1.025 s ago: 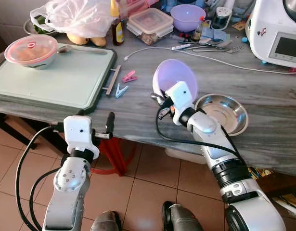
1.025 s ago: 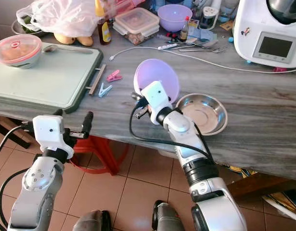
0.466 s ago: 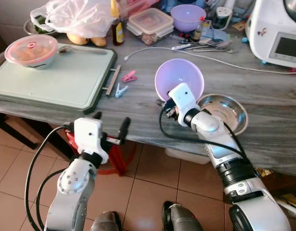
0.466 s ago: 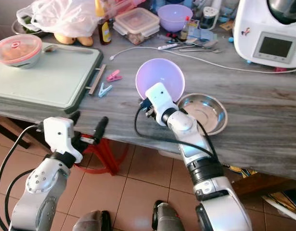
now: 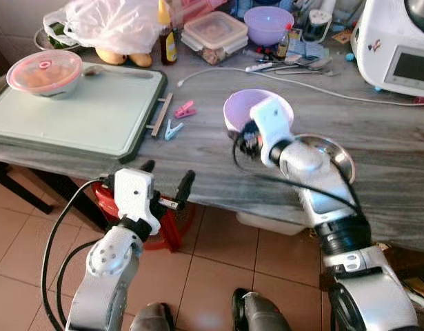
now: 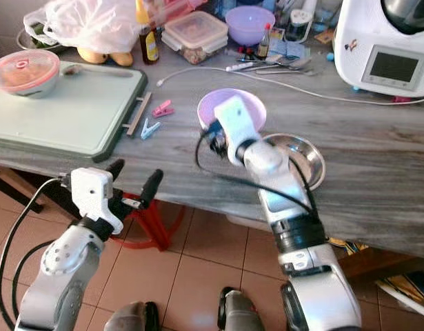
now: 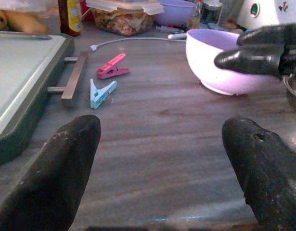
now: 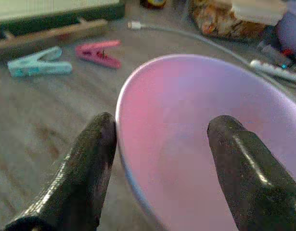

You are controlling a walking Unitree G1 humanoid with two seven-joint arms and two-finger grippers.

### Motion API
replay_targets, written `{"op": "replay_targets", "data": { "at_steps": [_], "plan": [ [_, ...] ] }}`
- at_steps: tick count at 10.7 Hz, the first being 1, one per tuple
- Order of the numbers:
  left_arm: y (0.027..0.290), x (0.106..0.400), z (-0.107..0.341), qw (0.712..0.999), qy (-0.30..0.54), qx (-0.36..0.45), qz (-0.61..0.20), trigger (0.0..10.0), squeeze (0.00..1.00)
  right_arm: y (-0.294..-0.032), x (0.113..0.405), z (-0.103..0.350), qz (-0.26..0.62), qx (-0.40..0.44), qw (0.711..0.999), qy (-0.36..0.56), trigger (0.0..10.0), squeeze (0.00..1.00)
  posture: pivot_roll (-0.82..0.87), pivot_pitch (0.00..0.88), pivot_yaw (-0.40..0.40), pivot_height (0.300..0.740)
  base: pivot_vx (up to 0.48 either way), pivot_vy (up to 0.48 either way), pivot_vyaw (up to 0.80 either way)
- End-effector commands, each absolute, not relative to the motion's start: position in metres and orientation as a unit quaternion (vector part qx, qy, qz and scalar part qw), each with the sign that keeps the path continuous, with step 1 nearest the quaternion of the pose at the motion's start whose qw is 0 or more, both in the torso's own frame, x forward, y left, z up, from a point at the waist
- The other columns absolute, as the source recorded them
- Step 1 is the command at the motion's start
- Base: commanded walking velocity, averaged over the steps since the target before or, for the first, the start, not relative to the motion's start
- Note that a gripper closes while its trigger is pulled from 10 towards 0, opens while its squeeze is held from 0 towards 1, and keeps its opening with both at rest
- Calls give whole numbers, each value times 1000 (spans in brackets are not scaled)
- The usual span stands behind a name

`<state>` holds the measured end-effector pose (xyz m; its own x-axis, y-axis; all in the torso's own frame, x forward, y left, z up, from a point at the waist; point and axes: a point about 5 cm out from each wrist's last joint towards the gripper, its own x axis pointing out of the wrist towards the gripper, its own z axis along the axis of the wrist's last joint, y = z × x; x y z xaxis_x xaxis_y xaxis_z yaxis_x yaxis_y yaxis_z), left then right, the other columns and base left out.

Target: Setting the table

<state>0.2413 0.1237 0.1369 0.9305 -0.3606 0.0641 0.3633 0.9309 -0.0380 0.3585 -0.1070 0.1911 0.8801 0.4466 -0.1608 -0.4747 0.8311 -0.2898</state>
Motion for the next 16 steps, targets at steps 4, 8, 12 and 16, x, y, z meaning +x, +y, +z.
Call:
{"op": "replay_targets", "data": {
  "at_steps": [4,8,12,16],
  "plan": [
    [119,252,133,981,-22,-5,-194,10000,0,-115,359,220,211,-106,972,18,10000,416,10,110,15,740,0,0,0],
    [127,258,135,988,-17,9,-155,10000,0,-125,337,211,162,-68,984,-15,10000,0,11,124,22,740,0,0,0],
    [125,251,135,989,-15,5,-150,10000,0,-154,305,197,29,-86,993,-73,10000,0,7,158,24,740,0,0,0],
    [125,247,131,988,-5,3,-153,10000,0,-177,284,188,-22,-112,990,-80,10000,0,8,137,22,740,0,0,0]
  ]
}}
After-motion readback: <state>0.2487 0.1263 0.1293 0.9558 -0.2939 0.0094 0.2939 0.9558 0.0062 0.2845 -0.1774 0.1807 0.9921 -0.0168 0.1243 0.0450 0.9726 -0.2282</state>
